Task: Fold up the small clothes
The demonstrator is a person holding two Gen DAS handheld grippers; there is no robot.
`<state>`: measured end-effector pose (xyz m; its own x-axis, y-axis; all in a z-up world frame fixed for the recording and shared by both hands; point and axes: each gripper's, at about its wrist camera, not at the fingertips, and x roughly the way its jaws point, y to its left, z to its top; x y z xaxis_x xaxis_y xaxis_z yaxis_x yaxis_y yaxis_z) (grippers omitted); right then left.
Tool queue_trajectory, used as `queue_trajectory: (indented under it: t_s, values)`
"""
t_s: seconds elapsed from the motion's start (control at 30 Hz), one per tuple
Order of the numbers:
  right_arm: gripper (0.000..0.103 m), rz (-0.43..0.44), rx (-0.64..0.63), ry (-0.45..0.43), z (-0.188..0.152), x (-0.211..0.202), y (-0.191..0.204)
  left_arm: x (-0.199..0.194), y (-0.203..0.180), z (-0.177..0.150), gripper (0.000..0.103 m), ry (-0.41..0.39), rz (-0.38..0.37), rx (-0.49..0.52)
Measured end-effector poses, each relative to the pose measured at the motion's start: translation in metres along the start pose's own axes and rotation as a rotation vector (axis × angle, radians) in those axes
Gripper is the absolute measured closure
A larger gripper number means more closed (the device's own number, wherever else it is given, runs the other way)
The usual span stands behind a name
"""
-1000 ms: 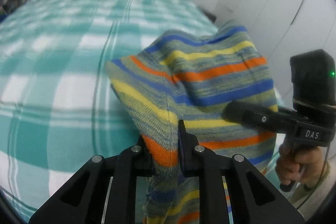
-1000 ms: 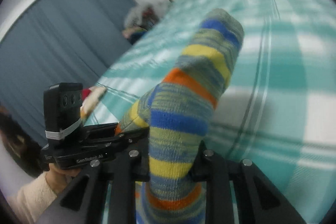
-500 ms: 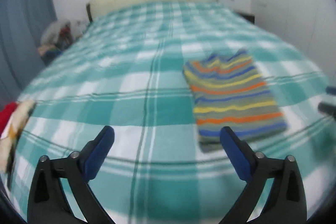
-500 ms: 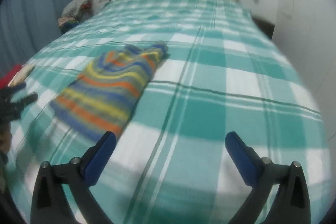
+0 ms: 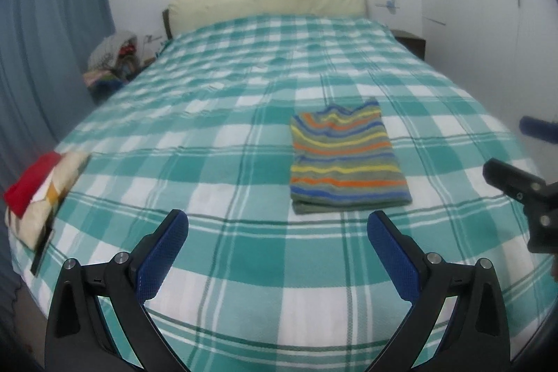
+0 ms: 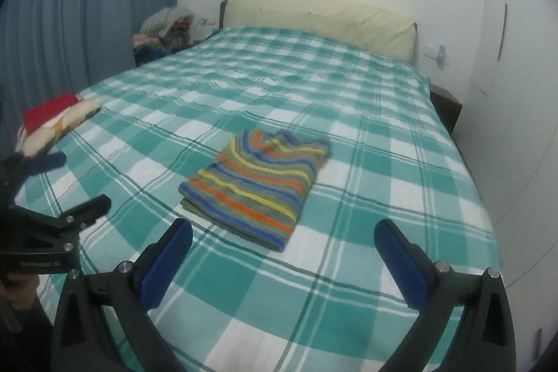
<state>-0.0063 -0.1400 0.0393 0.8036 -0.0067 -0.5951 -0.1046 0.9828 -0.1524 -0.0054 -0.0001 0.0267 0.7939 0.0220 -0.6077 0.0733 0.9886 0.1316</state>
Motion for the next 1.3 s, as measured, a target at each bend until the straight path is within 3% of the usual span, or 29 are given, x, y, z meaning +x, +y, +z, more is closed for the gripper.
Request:
queue_trajectory:
  t_s: [0.13, 0.27, 0.5, 0.63, 0.8, 1.3]
  values:
    - [0.0, -0.014, -0.014, 0.05, -0.007, 0.009, 0.006, 0.012, -0.002, -0.007, 0.0, 0.048, 0.005, 0.004]
    - [0.0, 0.05, 0.061, 0.063, -0.034, 0.016, 0.005, 0.029, -0.003, -0.02, 0.0, 0.118, -0.031, -0.002]
    - [0.0, 0.032, 0.108, 0.155, -0.067, 0.044, -0.009, 0.04, -0.007, -0.033, 0.0, 0.114, -0.016, 0.044]
    - [0.0, 0.035, 0.099, 0.186, -0.069, 0.05, -0.007, 0.05, -0.007, -0.037, 0.0, 0.162, -0.029, 0.028]
    - [0.0, 0.063, 0.072, 0.179, -0.064, 0.042, 0.005, 0.046, -0.009, -0.039, 0.0, 0.166, -0.031, 0.022]
    - [0.0, 0.029, 0.048, 0.151, -0.062, 0.038, 0.013, 0.042, -0.008, -0.039, 0.0, 0.147, 0.022, 0.025]
